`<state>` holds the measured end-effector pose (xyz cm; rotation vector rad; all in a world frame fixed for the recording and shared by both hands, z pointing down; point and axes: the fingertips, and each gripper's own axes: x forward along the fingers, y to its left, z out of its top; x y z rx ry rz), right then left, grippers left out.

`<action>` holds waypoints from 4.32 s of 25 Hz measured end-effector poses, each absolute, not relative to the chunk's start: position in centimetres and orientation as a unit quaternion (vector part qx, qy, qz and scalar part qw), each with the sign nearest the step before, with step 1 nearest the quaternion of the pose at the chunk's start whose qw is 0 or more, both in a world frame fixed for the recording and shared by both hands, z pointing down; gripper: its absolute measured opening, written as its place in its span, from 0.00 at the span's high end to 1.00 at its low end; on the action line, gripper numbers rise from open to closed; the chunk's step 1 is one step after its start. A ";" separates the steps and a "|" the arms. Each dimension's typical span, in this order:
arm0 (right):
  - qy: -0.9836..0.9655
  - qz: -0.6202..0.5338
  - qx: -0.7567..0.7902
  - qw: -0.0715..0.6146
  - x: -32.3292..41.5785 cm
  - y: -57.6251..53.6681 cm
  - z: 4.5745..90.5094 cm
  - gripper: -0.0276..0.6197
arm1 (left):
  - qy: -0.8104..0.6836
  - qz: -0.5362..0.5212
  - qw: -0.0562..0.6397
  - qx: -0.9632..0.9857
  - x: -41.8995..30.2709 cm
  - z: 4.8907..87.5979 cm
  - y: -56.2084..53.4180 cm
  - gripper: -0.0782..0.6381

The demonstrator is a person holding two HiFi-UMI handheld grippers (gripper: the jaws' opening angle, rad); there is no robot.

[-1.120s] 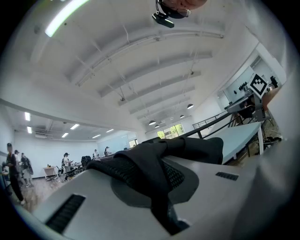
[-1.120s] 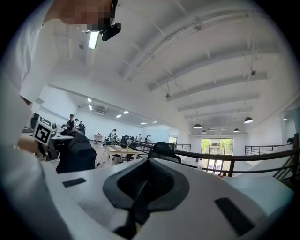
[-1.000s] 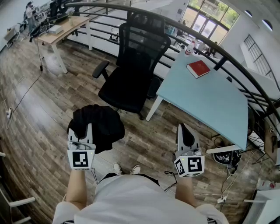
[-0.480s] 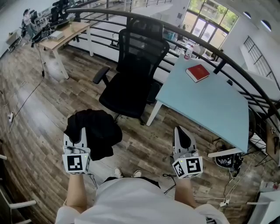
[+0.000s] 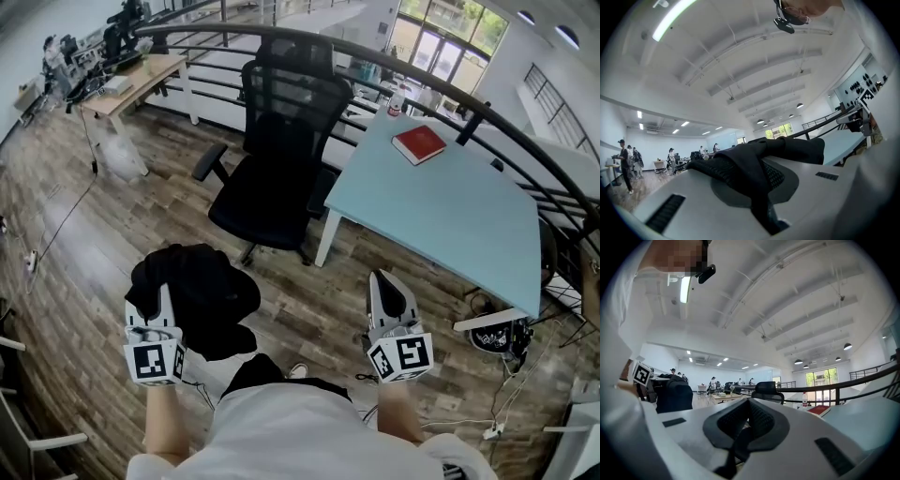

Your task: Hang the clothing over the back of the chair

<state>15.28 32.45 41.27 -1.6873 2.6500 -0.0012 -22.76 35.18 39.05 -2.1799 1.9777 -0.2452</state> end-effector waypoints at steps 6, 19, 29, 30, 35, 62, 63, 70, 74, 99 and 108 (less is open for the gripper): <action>0.837 -0.012 -0.547 0.007 17.5 31.6 41.8 0.93 | 0.664 -0.083 0.103 -0.736 -21.5 37.8 33.9 0.84; 0.827 -0.030 -0.561 -0.028 14.7 20.3 44.3 0.93 | 0.644 -0.076 0.076 -0.757 -23.4 40.8 20.7 0.84; 0.833 0.008 -0.550 -0.057 4.9 2.6 40.7 0.93 | 0.602 -0.049 0.053 -0.795 -28.2 40.5 5.2 0.84; 0.831 0.012 -0.552 -0.065 4.2 1.5 40.6 0.93 | 0.598 -0.046 0.053 -0.798 -28.4 40.5 3.9 0.84; 0.819 0.012 -0.567 -0.088 2.5 -2.1 40.8 0.93 | 0.572 -0.049 0.067 -0.816 -28.3 40.5 -1.9 0.84; 0.837 -0.010 -0.544 -0.059 7.6 -17.1 40.9 0.93 | 0.570 -0.074 0.093 -0.813 -22.0 37.7 -15.7 0.84; 0.838 -0.012 -0.542 -0.061 7.6 -17.5 41.1 0.93 | 0.573 -0.075 0.091 -0.811 -22.0 37.9 -16.2 0.84; 0.852 -0.013 -0.519 -0.069 6.9 -20.3 41.8 0.93 | 0.587 -0.078 0.081 -0.802 -21.5 38.5 -19.7 0.84; 0.854 -0.019 -0.514 -0.073 7.6 -21.1 42.0 0.93 | 0.585 -0.076 0.086 -0.803 -20.7 38.0 -21.4 0.84; 0.874 -0.019 -0.485 -0.033 9.8 -24.6 42.1 0.93 | 0.558 -0.057 0.207 -0.801 -12.2 27.9 -41.2 0.84; 0.873 -0.030 -0.487 -0.026 10.7 -24.9 42.3 0.93 | 0.553 -0.046 0.191 -0.810 -9.4 23.3 -47.2 0.84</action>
